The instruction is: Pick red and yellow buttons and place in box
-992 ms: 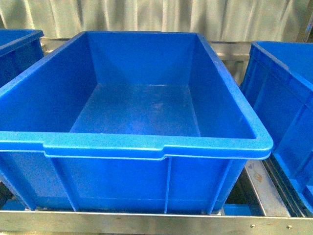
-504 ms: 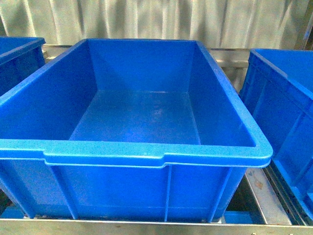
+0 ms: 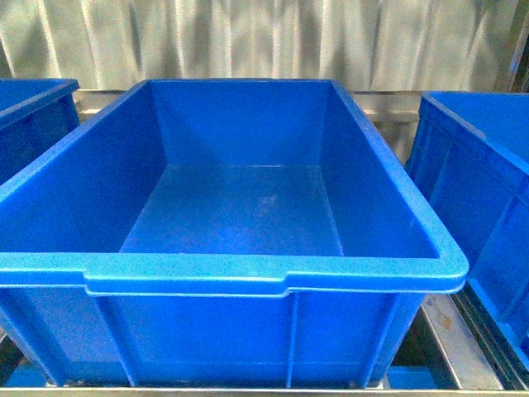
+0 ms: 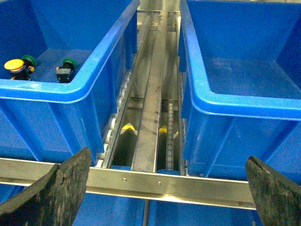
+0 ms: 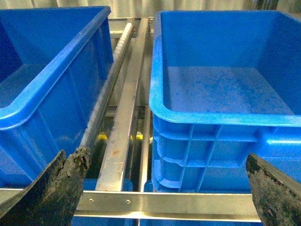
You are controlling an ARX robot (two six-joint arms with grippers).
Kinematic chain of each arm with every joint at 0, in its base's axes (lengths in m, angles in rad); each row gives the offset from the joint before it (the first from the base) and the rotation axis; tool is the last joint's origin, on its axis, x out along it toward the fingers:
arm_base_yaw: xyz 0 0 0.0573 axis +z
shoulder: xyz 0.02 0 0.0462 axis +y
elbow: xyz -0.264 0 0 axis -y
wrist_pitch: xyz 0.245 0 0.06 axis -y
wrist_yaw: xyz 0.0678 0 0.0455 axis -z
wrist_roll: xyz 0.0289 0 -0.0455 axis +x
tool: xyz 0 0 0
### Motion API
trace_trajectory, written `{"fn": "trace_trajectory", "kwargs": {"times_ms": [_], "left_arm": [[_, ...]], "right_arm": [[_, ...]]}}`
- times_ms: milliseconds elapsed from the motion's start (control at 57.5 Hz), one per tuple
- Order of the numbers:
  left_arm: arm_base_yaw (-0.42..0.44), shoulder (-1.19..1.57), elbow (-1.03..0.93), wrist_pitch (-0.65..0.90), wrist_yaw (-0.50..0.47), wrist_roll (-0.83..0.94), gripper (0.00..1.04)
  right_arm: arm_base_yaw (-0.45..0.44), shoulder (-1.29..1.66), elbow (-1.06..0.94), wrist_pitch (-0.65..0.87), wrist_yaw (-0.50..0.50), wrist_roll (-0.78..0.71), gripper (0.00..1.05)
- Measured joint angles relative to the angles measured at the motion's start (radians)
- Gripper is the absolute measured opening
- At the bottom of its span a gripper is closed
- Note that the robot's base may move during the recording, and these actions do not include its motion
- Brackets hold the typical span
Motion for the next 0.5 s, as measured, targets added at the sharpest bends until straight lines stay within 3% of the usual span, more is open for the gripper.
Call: {"fn": "trace_trajectory", "kwargs": {"times_ms": [504], "left_arm": [[0.0,0.0,0.0,-0.001,-0.004,0.0,0.97]], "right_arm": [[0.0,-0.002,0.0,0.0,-0.007,0.0,0.99]]}}
